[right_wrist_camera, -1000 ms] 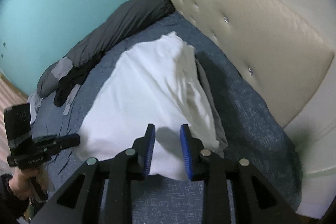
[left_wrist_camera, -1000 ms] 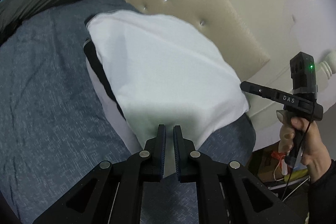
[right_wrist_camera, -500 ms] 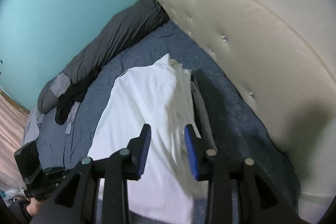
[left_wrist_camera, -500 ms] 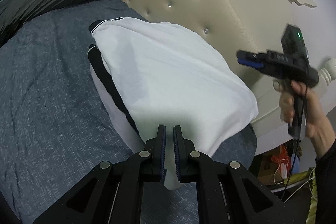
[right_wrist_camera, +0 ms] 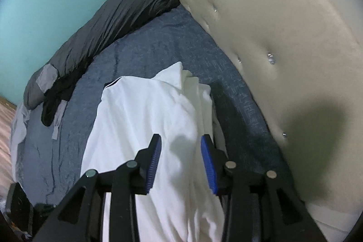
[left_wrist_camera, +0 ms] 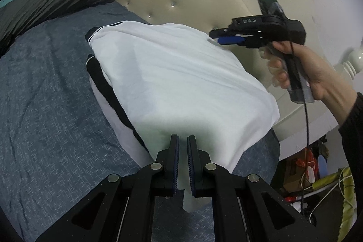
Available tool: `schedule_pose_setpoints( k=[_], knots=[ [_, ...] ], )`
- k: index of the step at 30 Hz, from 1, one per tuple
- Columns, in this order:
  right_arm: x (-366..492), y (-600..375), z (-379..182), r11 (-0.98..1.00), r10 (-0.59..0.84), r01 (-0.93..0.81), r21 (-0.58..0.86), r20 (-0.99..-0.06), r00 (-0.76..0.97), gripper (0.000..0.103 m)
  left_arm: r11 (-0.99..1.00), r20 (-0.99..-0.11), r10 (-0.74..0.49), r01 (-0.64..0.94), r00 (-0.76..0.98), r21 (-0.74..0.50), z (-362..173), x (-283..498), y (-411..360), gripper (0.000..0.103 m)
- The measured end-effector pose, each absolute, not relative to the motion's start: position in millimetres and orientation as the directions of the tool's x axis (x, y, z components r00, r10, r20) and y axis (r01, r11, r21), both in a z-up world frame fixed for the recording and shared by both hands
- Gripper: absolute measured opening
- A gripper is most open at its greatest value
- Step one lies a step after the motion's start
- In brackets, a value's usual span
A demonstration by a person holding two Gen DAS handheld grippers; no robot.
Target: Fold clothes
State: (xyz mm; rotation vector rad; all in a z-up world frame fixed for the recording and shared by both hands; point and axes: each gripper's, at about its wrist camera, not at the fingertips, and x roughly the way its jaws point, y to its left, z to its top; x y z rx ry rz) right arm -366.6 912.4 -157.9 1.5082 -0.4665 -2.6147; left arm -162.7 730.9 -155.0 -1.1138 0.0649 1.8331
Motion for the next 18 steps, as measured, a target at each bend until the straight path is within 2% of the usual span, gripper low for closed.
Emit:
schedule_pose_setpoints(
  k=[1,2,3,6,13,18],
  knots=[
    [-369,912,-159,-0.949,-0.227,-0.075,0.305,-0.831,-0.508,0.036,-0.541,-0.708,0.694,-0.741,-0.126,-0.398,-156,-162,730,0.008],
    [-372,911,-161,-0.949,-0.226,-0.078,0.305,-0.832,-0.506,0.028,-0.539,-0.707,0.696,-0.74,-0.124,-0.401,-157,-162,730,0.008],
    [-373,911,-163,-0.95,-0.222,-0.083,0.302,-0.835,-0.504,0.014,-0.538,-0.707,0.697,-0.741,-0.122,-0.402,-157,-162,730,0.008],
    [-377,912,-165,-0.952,-0.207,-0.092,0.291,-0.837,-0.507,0.002,-0.534,-0.704,0.699,-0.745,-0.124,-0.399,-157,-161,730,0.008],
    [-386,925,-167,-0.955,-0.104,-0.18,0.236,-0.833,-0.543,0.001,-0.53,-0.697,0.708,-0.741,-0.118,-0.413,-160,-158,728,0.008],
    [-389,929,-174,-0.949,-0.084,-0.215,0.231,-0.842,-0.532,0.001,-0.529,-0.695,0.71,-0.74,-0.117,-0.415,-160,-157,727,0.008]
  ],
)
